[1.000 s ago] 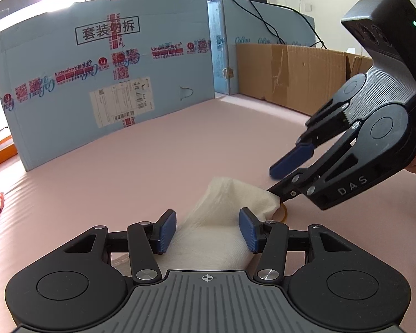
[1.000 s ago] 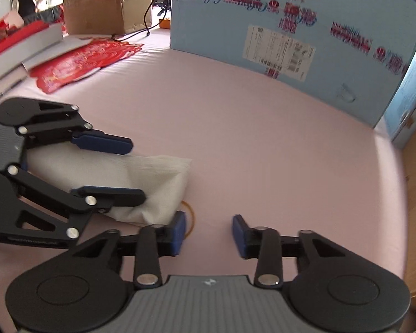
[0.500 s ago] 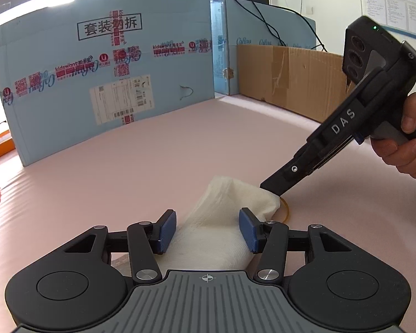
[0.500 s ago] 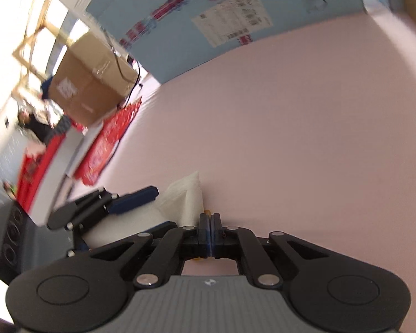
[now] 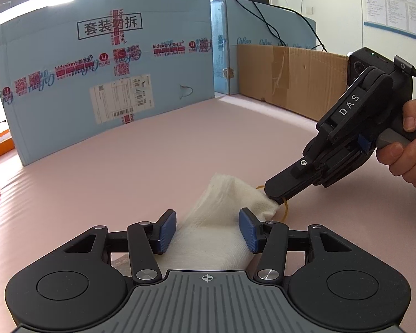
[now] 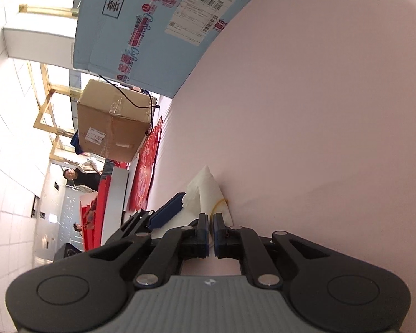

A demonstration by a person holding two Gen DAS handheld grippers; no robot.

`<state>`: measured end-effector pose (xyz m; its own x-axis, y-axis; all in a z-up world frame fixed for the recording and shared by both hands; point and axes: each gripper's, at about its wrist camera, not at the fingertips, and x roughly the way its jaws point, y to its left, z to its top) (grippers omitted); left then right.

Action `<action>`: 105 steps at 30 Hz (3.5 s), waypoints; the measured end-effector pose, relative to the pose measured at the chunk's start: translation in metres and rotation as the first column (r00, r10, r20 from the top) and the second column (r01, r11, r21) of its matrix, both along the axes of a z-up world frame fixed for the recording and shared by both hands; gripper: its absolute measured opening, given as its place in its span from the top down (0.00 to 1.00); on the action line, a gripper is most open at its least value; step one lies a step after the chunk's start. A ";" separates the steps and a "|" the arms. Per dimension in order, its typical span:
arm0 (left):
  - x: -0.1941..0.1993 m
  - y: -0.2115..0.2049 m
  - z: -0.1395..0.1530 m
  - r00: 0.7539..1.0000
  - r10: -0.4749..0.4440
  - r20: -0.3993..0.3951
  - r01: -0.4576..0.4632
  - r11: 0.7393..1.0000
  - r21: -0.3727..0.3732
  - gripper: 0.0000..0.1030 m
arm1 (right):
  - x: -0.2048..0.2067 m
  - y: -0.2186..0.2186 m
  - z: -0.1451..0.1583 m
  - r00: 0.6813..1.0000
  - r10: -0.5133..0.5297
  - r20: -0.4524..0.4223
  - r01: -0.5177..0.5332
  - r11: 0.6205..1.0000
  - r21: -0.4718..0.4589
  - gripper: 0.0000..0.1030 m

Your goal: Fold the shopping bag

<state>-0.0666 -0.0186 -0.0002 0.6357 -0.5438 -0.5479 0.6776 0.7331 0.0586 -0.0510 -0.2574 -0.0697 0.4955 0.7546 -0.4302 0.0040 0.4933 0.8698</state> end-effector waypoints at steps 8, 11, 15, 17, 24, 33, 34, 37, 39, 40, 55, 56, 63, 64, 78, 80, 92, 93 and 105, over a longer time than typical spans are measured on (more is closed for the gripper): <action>-0.001 -0.001 -0.001 1.000 -0.001 0.008 0.001 1.000 0.008 0.52 | 0.010 0.015 0.002 0.999 -0.018 0.032 0.017 0.999 0.039 0.99; -0.001 -0.002 -0.001 1.000 0.000 0.011 0.000 1.000 0.010 0.52 | 0.020 0.021 -0.004 0.999 -0.042 0.014 0.042 0.998 0.055 0.99; -0.002 -0.002 -0.001 1.000 0.000 0.005 0.000 1.000 0.006 0.52 | 0.037 0.025 -0.003 0.997 -0.070 0.022 0.069 0.997 0.026 0.98; -0.002 -0.002 0.000 1.000 0.000 0.006 0.000 1.000 0.006 0.52 | 0.044 0.026 0.002 0.997 -0.068 0.031 0.068 0.998 -0.010 0.98; -0.003 -0.003 0.000 1.000 -0.002 0.006 0.002 1.000 0.006 0.52 | 0.075 0.056 0.027 0.992 0.121 0.027 -0.112 0.970 -0.218 0.95; -0.002 0.000 0.002 1.000 -0.005 -0.010 0.005 1.000 -0.014 0.53 | 0.100 0.077 0.035 0.961 0.278 -0.007 -0.263 0.900 -0.348 0.96; -0.001 0.000 0.002 1.000 -0.007 -0.017 0.007 1.000 -0.021 0.53 | 0.100 0.071 0.035 0.960 0.278 -0.015 -0.267 0.902 -0.340 0.96; 0.006 0.007 0.004 0.996 -0.038 -0.077 0.032 0.997 -0.076 0.55 | 0.102 0.058 0.033 0.954 0.299 -0.039 -0.295 0.901 -0.319 0.97; 0.008 0.009 0.004 0.992 -0.069 -0.103 0.059 0.993 -0.104 0.56 | 0.103 0.055 0.035 0.941 0.336 -0.050 -0.333 0.884 -0.328 0.97; 0.008 0.010 0.004 0.990 -0.086 -0.110 0.074 0.991 -0.113 0.57 | 0.104 0.054 0.037 0.934 0.353 -0.055 -0.351 0.873 -0.338 0.96; -0.017 -0.015 0.007 0.981 -0.192 0.002 0.192 0.981 0.000 0.60 | 0.122 0.078 0.055 0.835 0.533 -0.136 -0.526 0.702 -0.480 0.96; -0.019 -0.016 0.007 0.981 -0.194 0.013 0.193 0.981 0.010 0.61 | 0.123 0.082 0.056 0.832 0.538 -0.136 -0.528 0.694 -0.489 0.96; -0.048 -0.034 -0.003 0.953 -0.233 0.192 0.199 0.963 0.179 0.62 | 0.099 0.127 0.061 0.721 0.684 -0.110 -0.623 0.570 -0.536 0.90; -0.053 -0.038 -0.006 0.943 -0.242 0.229 0.194 0.957 0.215 0.62 | 0.095 0.133 0.063 0.706 0.699 -0.112 -0.634 0.553 -0.541 0.89; -0.046 -0.024 -0.011 0.953 -0.229 0.201 0.194 0.965 0.179 0.62 | 0.044 0.153 0.132 0.746 0.646 -0.162 -0.489 0.366 -0.792 0.50; -0.043 -0.019 -0.011 0.958 -0.219 0.187 0.192 0.969 0.155 0.61 | 0.040 0.147 0.138 0.748 0.652 -0.119 -0.476 0.403 -0.781 0.47; -0.030 -0.003 -0.012 0.983 -0.095 0.155 0.081 0.992 0.098 0.56 | 0.039 0.048 0.067 0.920 0.386 0.075 -0.236 0.694 -0.681 0.74; -0.029 -0.002 -0.012 0.984 -0.084 0.156 0.069 0.992 0.102 0.56 | 0.034 0.046 0.065 0.914 0.394 0.093 -0.234 0.702 -0.673 0.74; -0.035 0.007 -0.016 0.983 -0.066 0.169 0.041 0.988 0.147 0.56 | -0.014 0.044 0.065 0.884 0.445 0.142 -0.286 0.757 -0.588 0.72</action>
